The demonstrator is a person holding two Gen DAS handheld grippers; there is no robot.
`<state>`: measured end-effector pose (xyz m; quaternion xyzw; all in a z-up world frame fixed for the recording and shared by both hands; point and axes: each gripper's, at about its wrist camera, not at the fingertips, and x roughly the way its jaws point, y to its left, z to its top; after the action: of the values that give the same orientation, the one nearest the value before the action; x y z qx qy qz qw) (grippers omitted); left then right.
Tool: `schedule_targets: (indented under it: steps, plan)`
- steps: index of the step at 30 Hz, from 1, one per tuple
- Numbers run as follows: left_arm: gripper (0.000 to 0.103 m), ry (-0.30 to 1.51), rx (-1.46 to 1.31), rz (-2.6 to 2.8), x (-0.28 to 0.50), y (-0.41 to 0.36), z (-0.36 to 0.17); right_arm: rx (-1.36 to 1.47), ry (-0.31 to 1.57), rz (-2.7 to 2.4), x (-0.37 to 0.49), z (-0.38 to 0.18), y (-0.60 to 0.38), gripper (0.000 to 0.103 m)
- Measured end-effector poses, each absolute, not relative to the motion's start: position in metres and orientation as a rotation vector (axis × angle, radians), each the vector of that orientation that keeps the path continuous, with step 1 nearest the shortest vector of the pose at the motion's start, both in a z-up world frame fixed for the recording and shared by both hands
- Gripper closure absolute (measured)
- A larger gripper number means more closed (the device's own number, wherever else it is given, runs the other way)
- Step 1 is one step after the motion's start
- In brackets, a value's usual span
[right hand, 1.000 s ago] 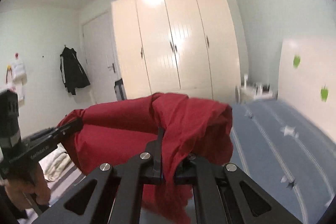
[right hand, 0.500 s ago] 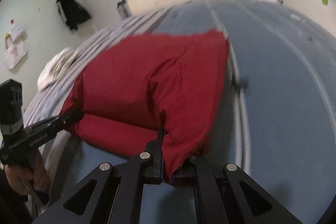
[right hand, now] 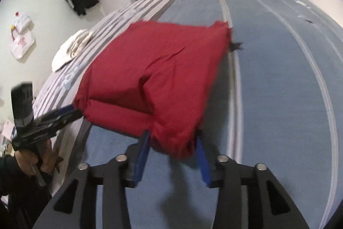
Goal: Fold clothes
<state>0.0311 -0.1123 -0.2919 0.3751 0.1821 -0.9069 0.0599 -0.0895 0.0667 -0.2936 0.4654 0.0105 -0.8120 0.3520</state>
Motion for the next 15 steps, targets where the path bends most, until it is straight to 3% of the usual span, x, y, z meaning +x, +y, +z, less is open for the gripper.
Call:
schedule_targets:
  steps: [7,12,14,15]
  plan:
    - [0.031,0.797,1.069,-2.668,0.012,-0.170,-0.286,1.264,-0.257,-2.133,-0.139,-0.288,0.089,0.056]
    - [0.031,0.827,1.123,-2.690,-0.035,-0.176,-0.287,1.331,-0.288,-2.099,-0.162,-0.296,0.069,0.056]
    - [0.058,0.795,1.201,-2.692,-0.054,-0.170,-0.294,1.337,-0.242,-2.079,-0.158,-0.297,0.057,0.056]
    - [0.087,0.789,1.229,-2.710,-0.059,-0.166,-0.296,1.342,-0.214,-2.066,-0.156,-0.297,0.051,0.059]
